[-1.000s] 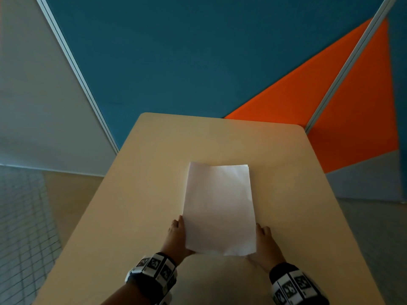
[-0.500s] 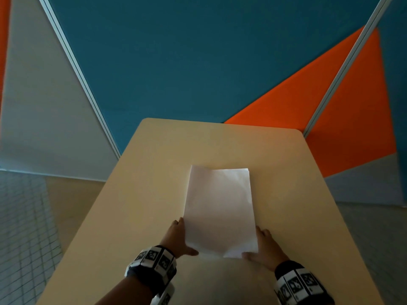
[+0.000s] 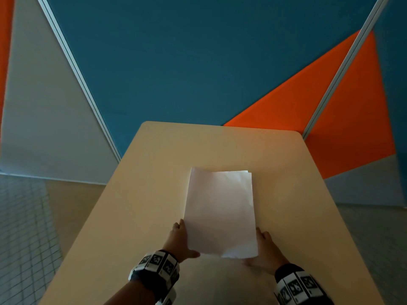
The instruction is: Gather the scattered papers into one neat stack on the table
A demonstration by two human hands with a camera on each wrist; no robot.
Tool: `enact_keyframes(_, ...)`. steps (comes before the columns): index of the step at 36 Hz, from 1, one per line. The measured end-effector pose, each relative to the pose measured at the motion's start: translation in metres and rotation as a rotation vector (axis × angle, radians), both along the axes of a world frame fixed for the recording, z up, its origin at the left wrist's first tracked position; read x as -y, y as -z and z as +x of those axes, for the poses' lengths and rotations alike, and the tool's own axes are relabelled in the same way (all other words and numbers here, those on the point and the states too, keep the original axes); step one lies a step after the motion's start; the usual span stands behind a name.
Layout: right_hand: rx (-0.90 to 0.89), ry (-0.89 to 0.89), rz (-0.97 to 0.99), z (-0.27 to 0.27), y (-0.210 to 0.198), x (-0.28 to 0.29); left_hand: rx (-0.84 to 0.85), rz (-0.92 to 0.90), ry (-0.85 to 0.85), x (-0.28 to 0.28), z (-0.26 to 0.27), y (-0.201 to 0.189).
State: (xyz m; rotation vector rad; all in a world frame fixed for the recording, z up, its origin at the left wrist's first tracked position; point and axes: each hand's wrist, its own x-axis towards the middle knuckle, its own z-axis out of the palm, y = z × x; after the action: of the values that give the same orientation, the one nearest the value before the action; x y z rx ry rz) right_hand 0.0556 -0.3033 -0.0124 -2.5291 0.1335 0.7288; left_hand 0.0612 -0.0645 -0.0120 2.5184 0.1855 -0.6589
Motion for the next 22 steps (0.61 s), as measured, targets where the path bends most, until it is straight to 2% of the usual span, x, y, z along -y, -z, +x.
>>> enact_keyframes(22,-0.024,0.070,-0.018,0.0014,-0.0037,-0.0035,-0.024,0.069,0.018,0.0043,0.0009,-0.0032)
